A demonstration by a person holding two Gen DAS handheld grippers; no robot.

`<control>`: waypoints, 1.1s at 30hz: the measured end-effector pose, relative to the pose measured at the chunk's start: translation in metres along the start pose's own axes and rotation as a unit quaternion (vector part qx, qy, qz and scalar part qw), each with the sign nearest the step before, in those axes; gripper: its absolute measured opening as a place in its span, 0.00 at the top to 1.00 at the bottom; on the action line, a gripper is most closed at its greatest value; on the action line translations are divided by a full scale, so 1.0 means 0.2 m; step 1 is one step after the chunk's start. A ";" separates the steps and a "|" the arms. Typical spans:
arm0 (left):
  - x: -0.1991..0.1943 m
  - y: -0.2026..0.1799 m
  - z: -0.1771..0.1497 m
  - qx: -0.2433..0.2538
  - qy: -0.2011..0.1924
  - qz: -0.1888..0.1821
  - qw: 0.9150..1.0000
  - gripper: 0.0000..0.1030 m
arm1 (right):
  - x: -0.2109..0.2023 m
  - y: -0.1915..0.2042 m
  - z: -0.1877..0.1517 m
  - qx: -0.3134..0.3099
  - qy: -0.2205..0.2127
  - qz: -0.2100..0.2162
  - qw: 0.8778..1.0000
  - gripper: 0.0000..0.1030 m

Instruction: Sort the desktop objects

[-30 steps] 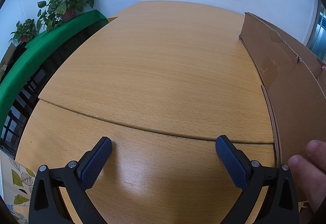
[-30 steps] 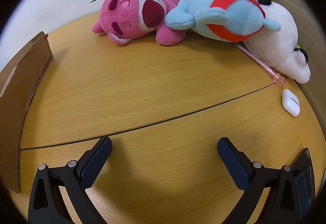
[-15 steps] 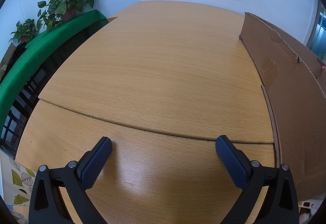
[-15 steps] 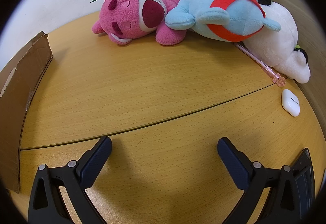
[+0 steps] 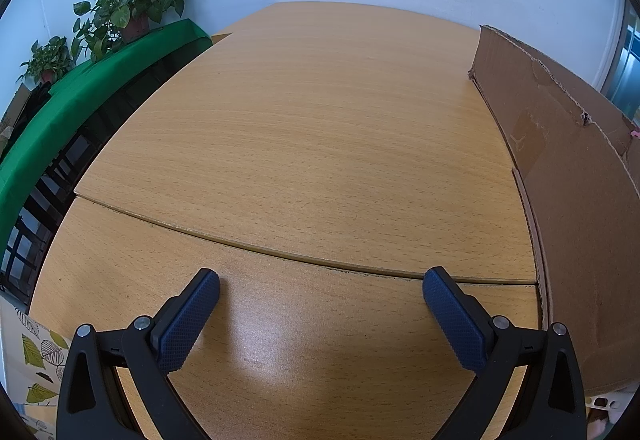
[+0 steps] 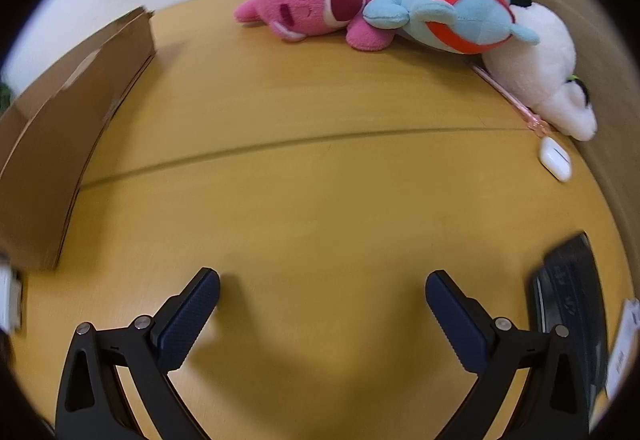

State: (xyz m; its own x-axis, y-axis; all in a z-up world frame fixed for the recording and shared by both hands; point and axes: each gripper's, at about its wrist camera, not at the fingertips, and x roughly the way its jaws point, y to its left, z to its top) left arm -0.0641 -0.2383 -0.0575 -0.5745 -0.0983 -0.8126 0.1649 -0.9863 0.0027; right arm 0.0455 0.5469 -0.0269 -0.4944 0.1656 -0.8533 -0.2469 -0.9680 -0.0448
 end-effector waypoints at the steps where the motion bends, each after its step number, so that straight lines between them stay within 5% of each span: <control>1: 0.00 0.00 0.00 0.006 0.000 -0.001 1.000 0.00 | -0.08 0.02 -0.05 -0.008 0.002 0.002 1.000 0.00; 5: -0.09 -0.03 -0.09 0.006 0.008 0.011 1.000 0.03 | -0.36 0.24 -0.14 -0.061 -0.053 0.081 0.993 0.00; 7: -0.25 -0.08 -0.17 0.018 -0.018 -0.010 1.000 0.04 | -0.49 0.32 -0.16 -0.104 -0.086 0.140 0.981 0.00; 11: -0.63 -0.20 -0.31 0.041 -0.050 -0.117 0.991 0.01 | -0.77 0.60 -0.20 -0.196 -0.119 0.259 0.938 0.00; 14: -0.81 -0.31 -0.40 0.050 -0.044 -0.217 0.974 0.01 | -0.84 0.83 -0.23 -0.221 -0.091 0.373 0.897 0.00; 16: -0.84 -0.39 -0.45 0.047 -0.018 -0.275 0.960 0.01 | -0.83 1.00 -0.27 -0.243 -0.082 0.402 0.879 0.00; 21: -0.69 -0.57 -0.53 0.021 0.071 -0.352 0.933 0.00 | -0.72 1.32 -0.30 -0.262 -0.055 0.435 0.860 0.08; 24: -0.62 -0.58 -0.56 -0.011 0.101 -0.397 0.912 0.04 | -0.65 1.44 -0.33 -0.275 -0.029 0.407 0.871 0.20; 26: -0.61 -0.59 -0.57 -0.012 0.103 -0.415 0.904 0.18 | -0.62 1.49 -0.35 -0.275 -0.009 0.403 0.873 0.28; 27: -0.63 -0.60 -0.59 -0.006 0.102 -0.420 0.902 0.21 | -0.62 1.51 -0.38 -0.270 0.007 0.423 0.865 0.30; 29: -0.68 -0.61 -0.61 0.017 0.091 -0.402 0.911 0.22 | -0.65 1.52 -0.43 -0.291 0.003 0.414 0.863 0.28; 33: -0.76 -0.58 -0.66 0.030 0.097 -0.404 0.909 0.22 | -0.67 1.46 -0.44 -0.279 0.008 0.450 0.848 0.28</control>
State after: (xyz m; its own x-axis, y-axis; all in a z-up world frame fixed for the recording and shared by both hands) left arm 0.1088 -0.0915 -0.0113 -0.3359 0.6809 -0.6508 -0.2948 -0.7322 -0.6140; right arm 0.1129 0.2256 0.0280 -0.2616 -0.6863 -0.6787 0.6598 -0.6404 0.3932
